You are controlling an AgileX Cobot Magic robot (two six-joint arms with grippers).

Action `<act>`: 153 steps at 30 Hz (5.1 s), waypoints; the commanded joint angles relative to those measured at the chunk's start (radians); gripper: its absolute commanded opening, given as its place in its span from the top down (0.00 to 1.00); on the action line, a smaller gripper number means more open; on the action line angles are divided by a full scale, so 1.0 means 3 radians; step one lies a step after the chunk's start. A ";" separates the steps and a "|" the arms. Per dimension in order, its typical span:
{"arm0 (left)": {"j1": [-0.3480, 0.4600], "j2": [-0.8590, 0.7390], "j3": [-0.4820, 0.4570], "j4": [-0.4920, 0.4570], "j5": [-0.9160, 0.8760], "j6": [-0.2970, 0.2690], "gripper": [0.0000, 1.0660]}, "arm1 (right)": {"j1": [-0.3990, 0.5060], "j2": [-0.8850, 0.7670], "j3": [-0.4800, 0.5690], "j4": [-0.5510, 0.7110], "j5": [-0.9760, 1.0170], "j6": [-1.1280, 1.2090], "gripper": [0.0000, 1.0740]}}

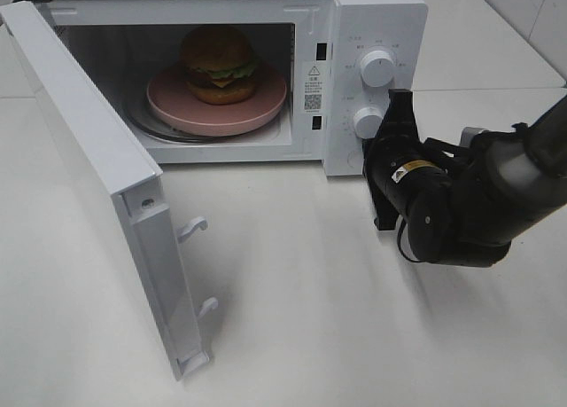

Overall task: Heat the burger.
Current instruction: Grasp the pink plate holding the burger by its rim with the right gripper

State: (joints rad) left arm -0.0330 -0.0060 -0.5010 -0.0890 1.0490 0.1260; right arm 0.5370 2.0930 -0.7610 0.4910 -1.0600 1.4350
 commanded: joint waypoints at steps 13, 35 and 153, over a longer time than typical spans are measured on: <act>0.0010 -0.0053 0.0013 -0.0013 -0.0030 0.0000 0.06 | -0.0027 -0.0780 0.0543 -0.0190 0.0547 -0.0350 1.00; 0.0010 -0.0053 0.0013 -0.0013 -0.0030 0.0000 0.06 | -0.0037 -0.1927 0.0597 -0.0167 0.2543 -0.3270 0.98; 0.0010 -0.0053 0.0013 0.0077 -0.0030 0.0000 0.06 | 0.0410 -0.0013 -0.2513 -0.2790 0.4603 -0.8340 0.13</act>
State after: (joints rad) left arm -0.0330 -0.0060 -0.5010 -0.0700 1.0490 0.1260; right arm 0.6580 2.0670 -1.4890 -0.3470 0.3280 -1.0760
